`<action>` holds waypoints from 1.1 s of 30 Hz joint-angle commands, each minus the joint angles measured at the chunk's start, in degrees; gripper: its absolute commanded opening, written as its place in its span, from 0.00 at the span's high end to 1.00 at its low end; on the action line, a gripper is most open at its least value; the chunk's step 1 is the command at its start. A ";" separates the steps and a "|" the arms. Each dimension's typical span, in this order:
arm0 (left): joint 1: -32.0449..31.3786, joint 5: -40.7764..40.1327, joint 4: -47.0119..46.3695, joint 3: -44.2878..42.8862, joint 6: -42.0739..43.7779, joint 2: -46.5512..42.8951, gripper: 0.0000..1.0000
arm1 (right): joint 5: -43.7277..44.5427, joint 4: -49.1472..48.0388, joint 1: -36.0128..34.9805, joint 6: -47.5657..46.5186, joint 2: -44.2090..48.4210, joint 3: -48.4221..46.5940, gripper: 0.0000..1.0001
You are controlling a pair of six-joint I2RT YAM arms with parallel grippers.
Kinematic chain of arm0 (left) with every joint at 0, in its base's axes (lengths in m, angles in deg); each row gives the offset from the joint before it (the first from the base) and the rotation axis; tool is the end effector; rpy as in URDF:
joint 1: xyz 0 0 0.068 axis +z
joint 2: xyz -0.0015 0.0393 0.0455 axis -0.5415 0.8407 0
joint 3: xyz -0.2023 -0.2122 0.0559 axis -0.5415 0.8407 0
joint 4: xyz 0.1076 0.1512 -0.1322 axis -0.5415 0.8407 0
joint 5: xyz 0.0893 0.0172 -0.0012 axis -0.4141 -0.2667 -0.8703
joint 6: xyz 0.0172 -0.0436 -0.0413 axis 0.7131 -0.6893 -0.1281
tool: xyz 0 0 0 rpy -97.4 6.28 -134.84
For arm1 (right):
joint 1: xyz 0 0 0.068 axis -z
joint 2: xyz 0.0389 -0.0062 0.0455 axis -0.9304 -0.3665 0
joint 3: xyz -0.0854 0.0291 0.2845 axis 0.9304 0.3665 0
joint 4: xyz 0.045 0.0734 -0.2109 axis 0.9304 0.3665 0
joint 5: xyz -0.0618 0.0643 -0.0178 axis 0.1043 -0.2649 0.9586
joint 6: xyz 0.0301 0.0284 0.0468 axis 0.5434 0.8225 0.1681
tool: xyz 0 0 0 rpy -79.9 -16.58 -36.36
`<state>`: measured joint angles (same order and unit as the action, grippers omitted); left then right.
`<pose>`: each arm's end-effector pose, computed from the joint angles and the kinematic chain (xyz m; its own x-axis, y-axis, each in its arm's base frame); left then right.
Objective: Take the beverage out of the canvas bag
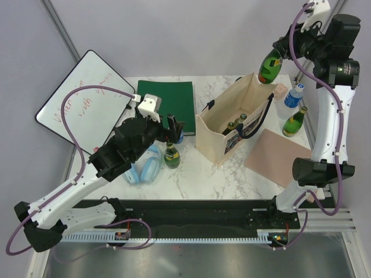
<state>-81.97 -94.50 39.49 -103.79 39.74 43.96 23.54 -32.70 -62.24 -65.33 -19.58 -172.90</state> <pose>0.1244 -0.1198 0.4152 -0.2313 -0.1118 -0.9664 0.4520 0.8673 -0.2085 0.3152 -0.0105 0.5453 -0.1414 -0.0698 -0.9875 -0.4143 0.9101 -0.0050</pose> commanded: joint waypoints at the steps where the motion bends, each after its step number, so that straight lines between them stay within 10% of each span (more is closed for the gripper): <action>1: 0.32 1.03 -0.46 -2.27 1.82 0.50 0.05 | -2.00 -12.54 2.00 2.03 3.14 -4.95 1.00; 33: 0.32 3.66 -0.46 -2.09 -0.64 4.10 0.05 | 3.63 -24.49 5.60 -1.93 -19.18 -3.98 1.00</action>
<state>-81.97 -91.97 40.19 -103.83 39.70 47.61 27.61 -44.65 -56.64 -67.45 -38.81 -173.77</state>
